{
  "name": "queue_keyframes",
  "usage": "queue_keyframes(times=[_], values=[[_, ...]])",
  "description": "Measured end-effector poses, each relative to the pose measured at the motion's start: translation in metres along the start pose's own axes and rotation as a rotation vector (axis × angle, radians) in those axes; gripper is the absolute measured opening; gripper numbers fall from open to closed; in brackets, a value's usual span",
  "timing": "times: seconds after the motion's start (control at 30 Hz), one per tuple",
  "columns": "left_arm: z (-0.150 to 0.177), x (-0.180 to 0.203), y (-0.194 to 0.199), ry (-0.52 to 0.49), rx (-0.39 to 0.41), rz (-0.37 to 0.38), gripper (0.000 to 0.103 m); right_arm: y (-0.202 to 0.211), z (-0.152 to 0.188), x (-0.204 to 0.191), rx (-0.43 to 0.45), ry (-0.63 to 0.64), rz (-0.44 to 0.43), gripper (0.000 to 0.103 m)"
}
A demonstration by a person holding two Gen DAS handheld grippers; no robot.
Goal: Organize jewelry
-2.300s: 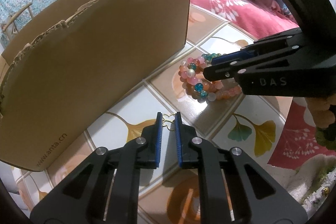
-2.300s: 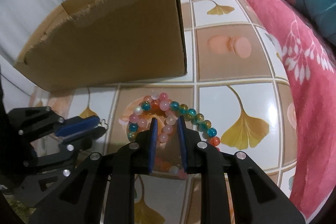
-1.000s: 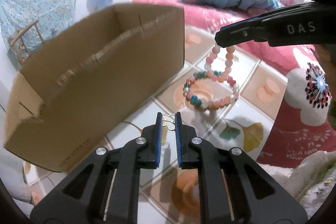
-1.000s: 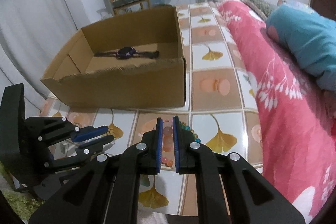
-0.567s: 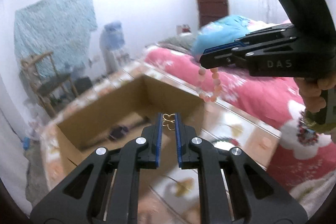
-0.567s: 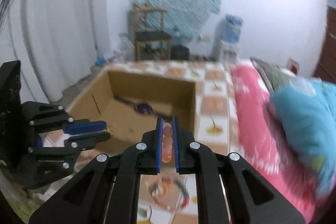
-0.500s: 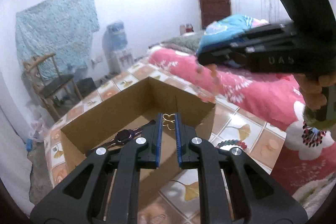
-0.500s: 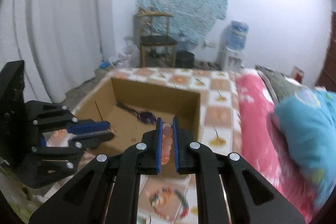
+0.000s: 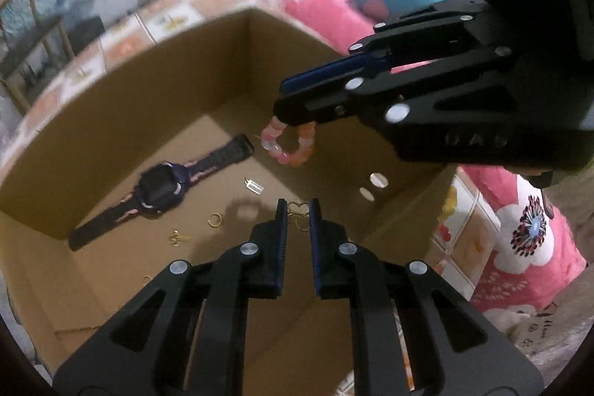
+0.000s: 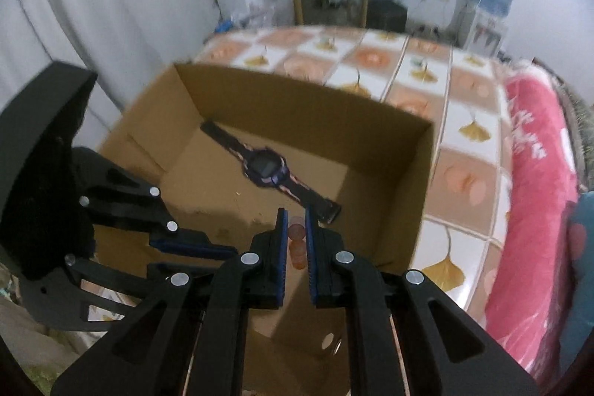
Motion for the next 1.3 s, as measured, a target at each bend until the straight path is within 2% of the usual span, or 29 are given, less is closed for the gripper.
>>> queue_keyframes(times=[0.13, 0.23, 0.37, 0.47, 0.53, 0.6, 0.67, 0.77, 0.87, 0.93, 1.0, 1.07, 1.13, 1.2, 1.27, 1.3], values=[[0.0, -0.007, -0.016, 0.046, -0.098, 0.041, 0.012, -0.022, 0.002, 0.007, -0.096, -0.006, -0.004, 0.01], [0.002, -0.005, -0.015, 0.052, -0.093, 0.045, 0.025, -0.02, 0.003, 0.005, -0.088, 0.016, 0.031, 0.01], [0.004, -0.003, -0.006, 0.05, -0.052, 0.048, 0.027, -0.003, 0.002, 0.011, -0.039, 0.004, 0.076, 0.011], [0.001, -0.006, 0.009, 0.059, 0.0, 0.04, 0.027, 0.014, 0.001, 0.018, 0.006, -0.019, 0.1, 0.011], [0.0, -0.006, 0.021, 0.064, 0.046, 0.031, 0.029, 0.035, 0.004, 0.023, 0.053, -0.042, 0.115, 0.015], [0.004, -0.007, 0.041, 0.071, 0.11, 0.002, 0.034, 0.051, 0.007, 0.025, 0.094, -0.065, 0.128, 0.022], [0.009, -0.006, 0.058, 0.069, 0.161, -0.026, 0.034, 0.072, 0.015, 0.026, 0.144, -0.094, 0.128, 0.022], [0.021, 0.003, 0.088, 0.044, 0.252, -0.076, 0.035, 0.105, 0.037, 0.024, 0.223, -0.151, 0.123, 0.03], [0.043, 0.023, 0.117, -0.006, 0.343, -0.054, 0.046, 0.129, 0.068, 0.021, 0.284, -0.212, 0.115, 0.034], [0.06, 0.04, 0.129, -0.053, 0.386, -0.011, 0.049, 0.136, 0.097, 0.02, 0.297, -0.275, 0.111, 0.037], [0.078, 0.06, 0.134, -0.112, 0.414, 0.046, 0.06, 0.132, 0.121, 0.017, 0.283, -0.319, 0.118, 0.039], [0.098, 0.088, 0.13, -0.199, 0.44, 0.106, 0.065, 0.119, 0.149, 0.018, 0.237, -0.379, 0.13, 0.039], [0.108, 0.104, 0.115, -0.222, 0.426, 0.133, 0.065, 0.1, 0.174, 0.019, 0.174, -0.444, 0.121, 0.039], [0.115, 0.118, 0.086, -0.201, 0.373, 0.18, 0.065, 0.077, 0.199, 0.021, 0.098, -0.514, 0.125, 0.039], [0.117, 0.124, 0.054, -0.179, 0.331, 0.148, 0.065, 0.06, 0.215, 0.02, 0.056, -0.545, 0.13, 0.039], [0.117, 0.124, 0.037, -0.172, 0.303, 0.103, 0.065, 0.052, 0.222, 0.019, 0.04, -0.562, 0.129, 0.039]])
Point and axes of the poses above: each gripper's, at about its wrist camera, not at the fingertips, and y roughly against the way its jaws point, x to its right, z to its underside, the point moved 3 cm from there along -y, roughly the way its jaws point, and after that the axes turned 1 degree about y, right-handed, at the moved point
